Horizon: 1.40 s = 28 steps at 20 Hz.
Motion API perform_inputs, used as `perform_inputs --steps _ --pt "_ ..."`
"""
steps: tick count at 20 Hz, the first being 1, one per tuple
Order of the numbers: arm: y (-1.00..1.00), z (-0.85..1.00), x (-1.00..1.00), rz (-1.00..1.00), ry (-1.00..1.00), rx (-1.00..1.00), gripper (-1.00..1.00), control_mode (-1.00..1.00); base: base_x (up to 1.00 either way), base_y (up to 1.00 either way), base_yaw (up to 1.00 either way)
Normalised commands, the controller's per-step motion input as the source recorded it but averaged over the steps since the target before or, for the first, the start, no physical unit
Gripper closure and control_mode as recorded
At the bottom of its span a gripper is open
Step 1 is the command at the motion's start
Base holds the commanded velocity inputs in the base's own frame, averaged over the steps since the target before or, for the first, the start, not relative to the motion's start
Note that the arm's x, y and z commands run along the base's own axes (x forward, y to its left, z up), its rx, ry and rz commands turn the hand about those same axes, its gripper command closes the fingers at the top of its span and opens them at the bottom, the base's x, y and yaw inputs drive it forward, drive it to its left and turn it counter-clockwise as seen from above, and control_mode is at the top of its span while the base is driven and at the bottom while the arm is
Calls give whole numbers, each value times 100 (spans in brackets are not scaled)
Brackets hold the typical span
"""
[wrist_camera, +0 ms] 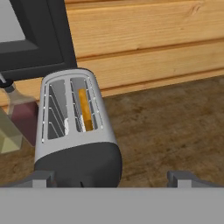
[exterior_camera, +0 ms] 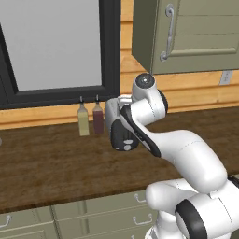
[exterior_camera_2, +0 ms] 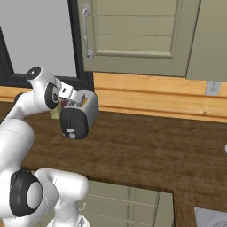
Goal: Start the toaster. Once the lever pops up, take the bread to the plate on the dining counter.
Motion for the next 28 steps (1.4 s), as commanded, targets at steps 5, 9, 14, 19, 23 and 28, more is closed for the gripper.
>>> perform_inputs --steps 5,9,14,19,23,28 --pt "0 0 0 0 0 0 -100 -100 0 0 0" --pt "0 0 0 0 0 0 -100 -100 0 0 0" --pt "0 0 0 0 0 0 -100 -100 0 0 0" --pt "0 0 0 0 0 0 -100 -100 0 0 0" --pt "0 0 0 0 0 0 -100 -100 0 0 0" --pt "0 0 0 0 0 0 -100 -100 0 0 0"
